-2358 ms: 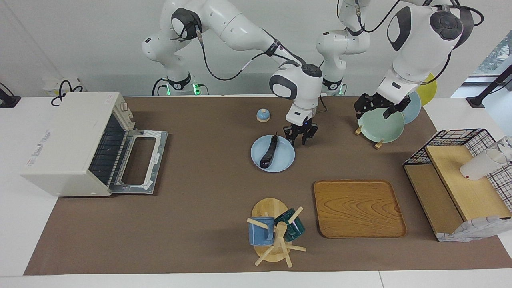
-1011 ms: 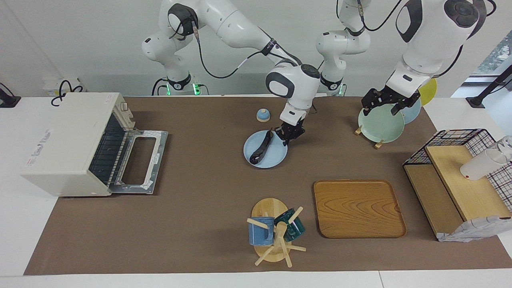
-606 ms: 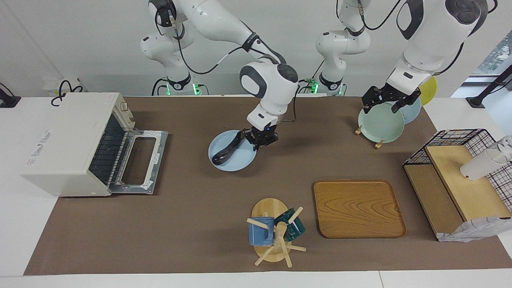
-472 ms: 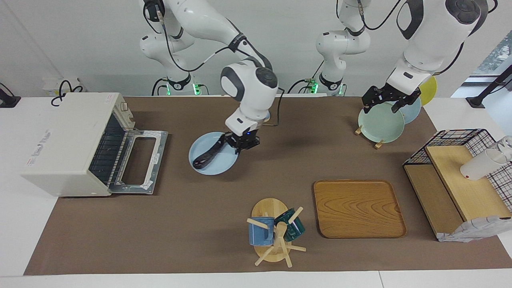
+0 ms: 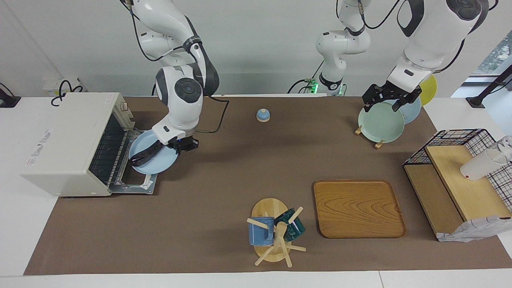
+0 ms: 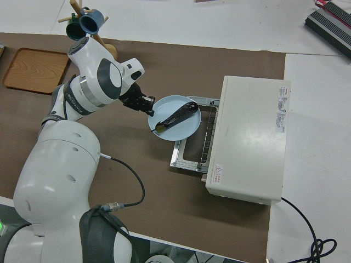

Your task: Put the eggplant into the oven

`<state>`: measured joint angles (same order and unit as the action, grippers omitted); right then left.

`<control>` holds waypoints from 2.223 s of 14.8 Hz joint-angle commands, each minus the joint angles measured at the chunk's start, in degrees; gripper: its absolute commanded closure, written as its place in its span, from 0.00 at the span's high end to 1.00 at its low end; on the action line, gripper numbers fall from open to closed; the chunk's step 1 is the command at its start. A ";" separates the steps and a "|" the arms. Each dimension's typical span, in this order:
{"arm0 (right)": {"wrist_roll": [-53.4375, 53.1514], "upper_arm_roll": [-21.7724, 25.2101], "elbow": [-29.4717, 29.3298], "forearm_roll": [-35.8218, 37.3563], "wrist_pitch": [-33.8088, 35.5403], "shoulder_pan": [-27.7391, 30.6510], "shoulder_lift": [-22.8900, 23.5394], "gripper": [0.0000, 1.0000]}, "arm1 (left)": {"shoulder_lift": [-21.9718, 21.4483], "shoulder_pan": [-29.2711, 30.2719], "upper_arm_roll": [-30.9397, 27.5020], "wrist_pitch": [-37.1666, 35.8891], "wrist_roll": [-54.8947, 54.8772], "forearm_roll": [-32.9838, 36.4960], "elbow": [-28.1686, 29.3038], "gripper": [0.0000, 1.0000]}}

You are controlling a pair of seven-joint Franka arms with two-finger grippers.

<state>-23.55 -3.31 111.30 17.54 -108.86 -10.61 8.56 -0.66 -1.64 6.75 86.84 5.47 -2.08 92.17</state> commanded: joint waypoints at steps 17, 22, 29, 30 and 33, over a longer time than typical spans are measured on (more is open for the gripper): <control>19.42 -1.08 15.00 0.22 -13.92 17.56 -8.83 0.00 | -0.75 1.81 0.72 -0.79 -0.73 1.11 -0.06 1.00; 24.43 -1.08 14.47 0.22 -14.36 17.91 -8.56 0.02 | -0.75 2.60 1.16 -0.71 -0.73 1.11 -0.06 1.00; 24.70 -1.61 10.87 0.22 -12.70 15.10 -8.39 0.13 | -0.93 2.69 1.42 -0.62 -0.55 1.11 0.12 1.00; 24.70 -1.61 9.91 0.22 -11.30 14.05 -8.39 0.13 | -1.01 2.69 1.42 -0.70 -0.55 1.11 0.12 1.00; 24.43 -1.87 8.58 -2.49 -10.49 12.29 -8.21 0.06 | -1.01 2.78 0.98 -0.62 -0.46 1.11 0.12 1.00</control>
<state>-0.33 -4.72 120.70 16.99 -120.04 2.27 0.71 -0.82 -0.04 7.16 86.84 5.47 -1.82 92.16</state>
